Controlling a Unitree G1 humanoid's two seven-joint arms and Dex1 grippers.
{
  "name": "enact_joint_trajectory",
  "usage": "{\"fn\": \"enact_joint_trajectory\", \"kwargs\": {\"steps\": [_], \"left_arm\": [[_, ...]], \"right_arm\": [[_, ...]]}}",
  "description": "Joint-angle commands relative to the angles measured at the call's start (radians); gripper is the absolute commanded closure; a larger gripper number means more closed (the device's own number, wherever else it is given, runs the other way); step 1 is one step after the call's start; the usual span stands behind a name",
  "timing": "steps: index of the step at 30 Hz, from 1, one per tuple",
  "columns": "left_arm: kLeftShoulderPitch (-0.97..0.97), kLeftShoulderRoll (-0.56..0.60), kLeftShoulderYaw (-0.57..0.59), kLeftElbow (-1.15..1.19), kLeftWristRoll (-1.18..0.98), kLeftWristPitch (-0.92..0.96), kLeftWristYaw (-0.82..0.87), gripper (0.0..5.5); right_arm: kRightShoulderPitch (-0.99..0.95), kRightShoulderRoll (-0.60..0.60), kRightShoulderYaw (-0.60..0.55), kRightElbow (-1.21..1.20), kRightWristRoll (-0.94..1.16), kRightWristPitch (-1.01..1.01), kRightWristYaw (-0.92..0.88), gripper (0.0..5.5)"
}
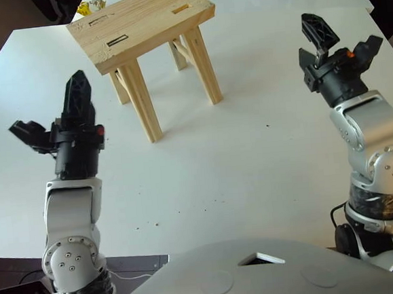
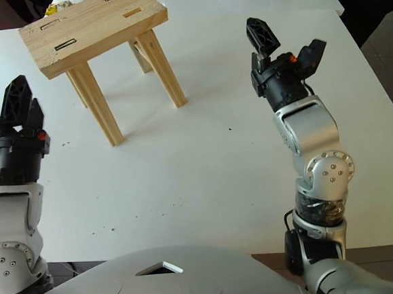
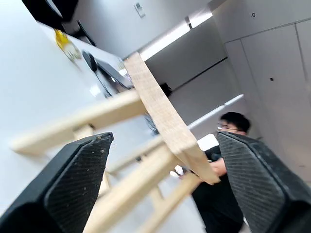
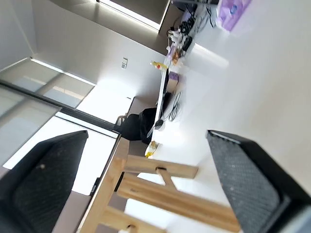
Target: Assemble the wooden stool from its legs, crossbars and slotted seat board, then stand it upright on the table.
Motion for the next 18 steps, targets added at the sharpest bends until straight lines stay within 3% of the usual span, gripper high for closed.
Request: {"fn": "enact_joint_trajectory", "kwargs": {"steps": [1,7,12,18], "left_arm": [[-0.340,0.160,-0.043,0.098,0.459,-0.003,0.068,1.54],[-0.621,0.094,-0.381,0.192,0.970,-0.001,0.089,1.54],[-0.774,-0.029,-0.460,0.301,1.093,-0.044,0.068,1.54],[-0.873,-0.190,-0.487,0.557,1.201,-0.134,0.045,1.54]], "right_arm": [[-0.199,-0.119,0.083,0.143,-0.455,-0.038,0.143,1.04],[-0.368,-0.025,0.236,0.272,-0.843,-0.134,0.212,1.04],[-0.475,0.048,0.348,0.328,-1.130,-0.233,0.249,1.04],[-0.601,0.169,0.405,0.501,-1.418,-0.350,0.263,1.04]]}}
